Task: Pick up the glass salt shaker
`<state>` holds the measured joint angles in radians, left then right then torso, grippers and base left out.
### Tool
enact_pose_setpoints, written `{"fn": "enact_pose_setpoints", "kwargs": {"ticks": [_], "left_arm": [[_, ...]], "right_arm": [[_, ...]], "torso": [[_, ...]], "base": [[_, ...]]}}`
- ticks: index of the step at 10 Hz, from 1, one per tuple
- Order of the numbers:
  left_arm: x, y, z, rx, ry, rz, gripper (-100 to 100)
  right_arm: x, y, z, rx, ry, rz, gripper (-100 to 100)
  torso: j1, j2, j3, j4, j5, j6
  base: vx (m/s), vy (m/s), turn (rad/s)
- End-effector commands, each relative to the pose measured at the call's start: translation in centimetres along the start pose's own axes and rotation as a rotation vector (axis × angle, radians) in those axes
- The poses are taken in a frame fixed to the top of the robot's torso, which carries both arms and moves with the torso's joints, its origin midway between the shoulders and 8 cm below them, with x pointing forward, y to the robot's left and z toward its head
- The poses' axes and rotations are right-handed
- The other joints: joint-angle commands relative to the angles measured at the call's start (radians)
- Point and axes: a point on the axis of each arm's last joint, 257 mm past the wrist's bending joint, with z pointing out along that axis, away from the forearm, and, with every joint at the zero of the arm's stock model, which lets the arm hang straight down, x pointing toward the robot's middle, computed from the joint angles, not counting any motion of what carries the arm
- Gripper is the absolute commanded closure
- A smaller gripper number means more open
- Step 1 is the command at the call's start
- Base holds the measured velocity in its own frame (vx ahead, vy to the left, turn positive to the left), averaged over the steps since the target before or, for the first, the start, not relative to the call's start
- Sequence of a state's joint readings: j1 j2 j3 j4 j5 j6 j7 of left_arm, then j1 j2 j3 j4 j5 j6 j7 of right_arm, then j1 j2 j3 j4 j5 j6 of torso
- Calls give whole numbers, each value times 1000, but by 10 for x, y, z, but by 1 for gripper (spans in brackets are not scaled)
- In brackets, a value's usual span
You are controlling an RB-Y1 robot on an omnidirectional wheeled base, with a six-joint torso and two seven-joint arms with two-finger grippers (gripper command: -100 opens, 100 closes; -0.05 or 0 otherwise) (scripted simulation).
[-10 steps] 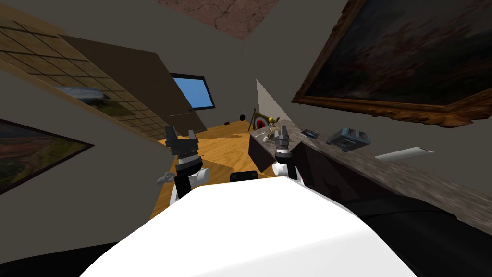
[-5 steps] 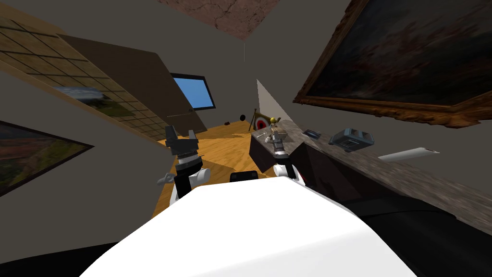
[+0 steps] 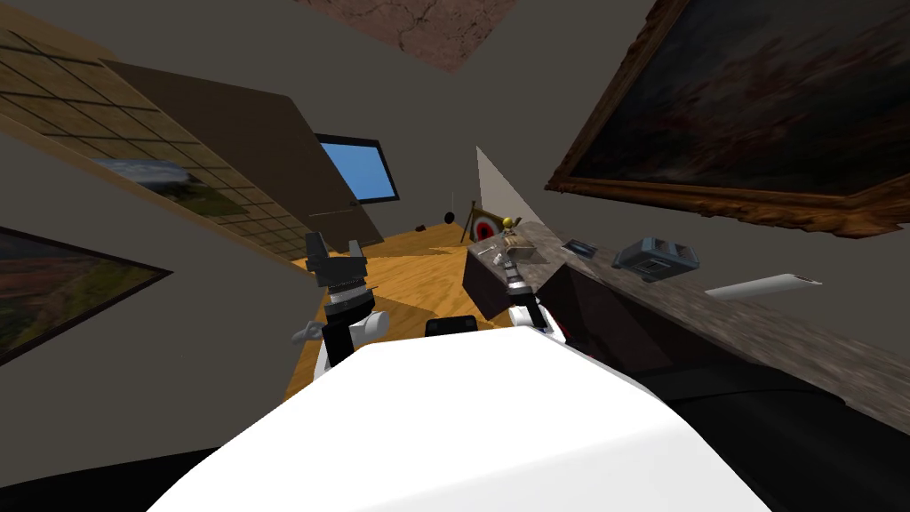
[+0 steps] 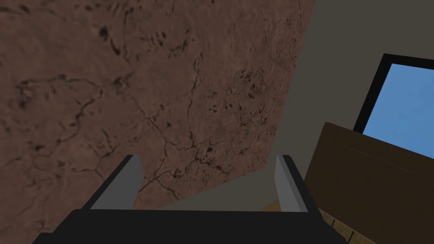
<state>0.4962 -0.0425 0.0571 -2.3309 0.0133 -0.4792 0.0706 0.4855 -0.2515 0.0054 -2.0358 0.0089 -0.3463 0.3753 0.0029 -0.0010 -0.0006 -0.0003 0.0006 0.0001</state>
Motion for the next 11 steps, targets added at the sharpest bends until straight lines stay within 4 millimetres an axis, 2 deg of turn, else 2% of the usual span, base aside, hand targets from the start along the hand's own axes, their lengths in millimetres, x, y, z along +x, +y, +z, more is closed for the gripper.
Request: {"fn": "enact_pose_setpoints", "kwargs": {"ticks": [1, 5, 6, 7, 11], "left_arm": [[0, 0, 0, 0, 0, 0, 0], [0, 0, 0, 0, 0, 0, 0], [0, 0, 0, 0, 0, 0, 0], [0, 0, 0, 0, 0, 0, 0], [0, 0, 0, 0, 0, 0, 0]], "right_arm": [[8, -27, -5, 52, 44, -92, -100], [20, -100, -28, 185, 161, -329, -100], [20, -103, -30, 190, 164, -334, -100], [21, -121, -37, 222, 193, -392, -100], [8, -187, -65, 336, 298, -614, -100]], "torso": [[0, 0, 0, 0, 0, 0], [3, -2, -1, 0, 1, 0], [3, -3, -2, -1, 1, 0], [1, -2, -1, 0, 1, 0], [2, -2, -1, 0, 1, 0]], "base": [[29, 79, -13], [51, 93, -5], [37, 61, -6], [32, 58, 7], [46, 81, 10]]}}
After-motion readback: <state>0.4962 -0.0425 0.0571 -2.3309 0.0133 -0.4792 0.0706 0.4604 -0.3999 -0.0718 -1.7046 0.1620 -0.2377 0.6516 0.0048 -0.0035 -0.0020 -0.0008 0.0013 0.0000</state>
